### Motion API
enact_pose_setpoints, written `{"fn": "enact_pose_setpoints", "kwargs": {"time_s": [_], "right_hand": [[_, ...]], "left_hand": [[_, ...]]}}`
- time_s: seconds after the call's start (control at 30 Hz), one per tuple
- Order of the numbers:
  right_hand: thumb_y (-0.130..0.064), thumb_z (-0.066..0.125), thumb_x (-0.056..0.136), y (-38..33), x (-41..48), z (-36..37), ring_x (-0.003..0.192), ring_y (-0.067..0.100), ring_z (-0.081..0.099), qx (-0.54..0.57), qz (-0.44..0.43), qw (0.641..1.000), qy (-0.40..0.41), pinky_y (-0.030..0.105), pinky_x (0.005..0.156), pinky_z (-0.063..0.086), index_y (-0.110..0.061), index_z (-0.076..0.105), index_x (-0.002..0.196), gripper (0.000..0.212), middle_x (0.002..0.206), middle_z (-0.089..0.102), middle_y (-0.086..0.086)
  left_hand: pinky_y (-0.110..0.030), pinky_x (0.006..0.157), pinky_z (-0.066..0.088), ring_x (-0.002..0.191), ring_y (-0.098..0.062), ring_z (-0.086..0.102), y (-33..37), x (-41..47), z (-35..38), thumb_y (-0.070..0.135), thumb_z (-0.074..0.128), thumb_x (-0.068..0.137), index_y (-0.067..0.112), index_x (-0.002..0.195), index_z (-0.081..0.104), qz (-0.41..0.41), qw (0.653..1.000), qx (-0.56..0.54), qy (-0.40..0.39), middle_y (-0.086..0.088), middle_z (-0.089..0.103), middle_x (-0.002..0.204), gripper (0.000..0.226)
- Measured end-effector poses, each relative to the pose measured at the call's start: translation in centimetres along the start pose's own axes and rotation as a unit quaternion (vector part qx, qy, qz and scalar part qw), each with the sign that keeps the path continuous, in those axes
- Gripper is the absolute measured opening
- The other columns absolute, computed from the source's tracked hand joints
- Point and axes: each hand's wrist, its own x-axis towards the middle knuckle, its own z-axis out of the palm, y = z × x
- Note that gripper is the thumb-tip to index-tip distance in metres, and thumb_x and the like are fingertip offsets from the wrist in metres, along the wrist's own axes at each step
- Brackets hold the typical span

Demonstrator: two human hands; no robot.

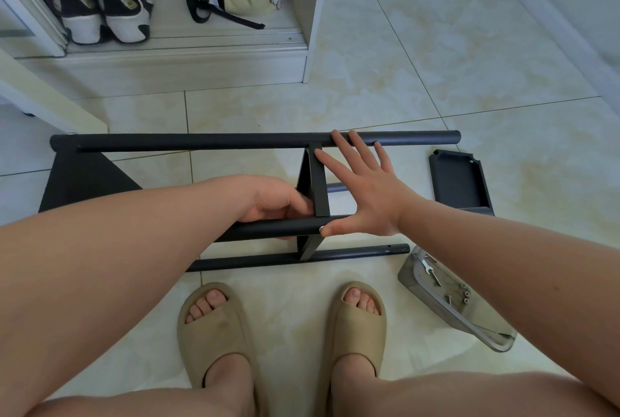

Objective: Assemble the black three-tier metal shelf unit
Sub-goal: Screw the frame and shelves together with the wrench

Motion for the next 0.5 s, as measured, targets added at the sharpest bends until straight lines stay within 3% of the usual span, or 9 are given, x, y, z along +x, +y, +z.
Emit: {"fn": "enact_pose_setpoints", "kwargs": {"time_s": [0.1,0.17,0.3,0.4,0.5], "right_hand": [[-0.101,0.03,0.062,-0.01,0.0,0.03,0.149,0.022,-0.034,0.0,-0.001,1.0,0.0,0.058,0.121,-0.014,-0.041,-0.014,0.158,0.122,0.164,-0.031,-0.005],[-0.101,0.03,0.062,-0.02,-0.01,0.01,0.149,0.022,-0.035,0.002,0.0,1.0,0.0,0.057,0.121,-0.015,-0.041,-0.014,0.158,0.122,0.164,-0.031,-0.005],[-0.101,0.03,0.061,-0.01,0.0,0.04,0.149,0.022,-0.034,0.001,0.0,1.0,0.0,0.058,0.121,-0.014,-0.04,-0.014,0.159,0.123,0.164,-0.031,-0.004],[-0.101,0.031,0.062,0.0,0.01,0.08,0.149,0.022,-0.034,-0.001,0.001,1.0,0.001,0.058,0.121,-0.014,-0.04,-0.014,0.159,0.122,0.164,-0.031,-0.004],[-0.1,0.031,0.062,-0.01,0.02,0.04,0.149,0.023,-0.034,-0.003,0.001,1.0,-0.001,0.058,0.121,-0.014,-0.04,-0.015,0.158,0.122,0.164,-0.031,-0.004]], "left_hand": [[-0.04,0.101,0.048,0.098,-0.021,0.06,0.04,0.14,-0.01,0.014,0.051,0.098,0.013,0.109,0.068,-0.009,1.0,-0.007,0.005,-0.006,0.068,0.101,0.021],[-0.038,0.098,0.05,0.094,-0.019,0.06,0.08,0.21,0.06,0.019,0.054,0.098,0.014,0.113,0.068,-0.015,1.0,-0.003,0.011,-0.003,0.069,0.092,0.021],[-0.031,0.085,0.052,0.085,-0.015,0.062,0.12,0.12,0.23,0.018,0.055,0.099,0.015,0.103,0.069,-0.007,1.0,0.008,0.01,0.0,0.071,0.082,0.015],[-0.032,0.088,0.051,0.085,-0.016,0.062,0.03,0.03,0.09,0.014,0.054,0.098,0.013,0.102,0.07,-0.005,1.0,-0.005,-0.001,-0.004,0.071,0.093,0.017],[-0.037,0.099,0.049,0.094,-0.02,0.06,0.02,-0.04,0.02,0.008,0.051,0.097,0.012,0.1,0.071,-0.003,1.0,-0.007,0.002,-0.007,0.069,0.102,0.021]]}}
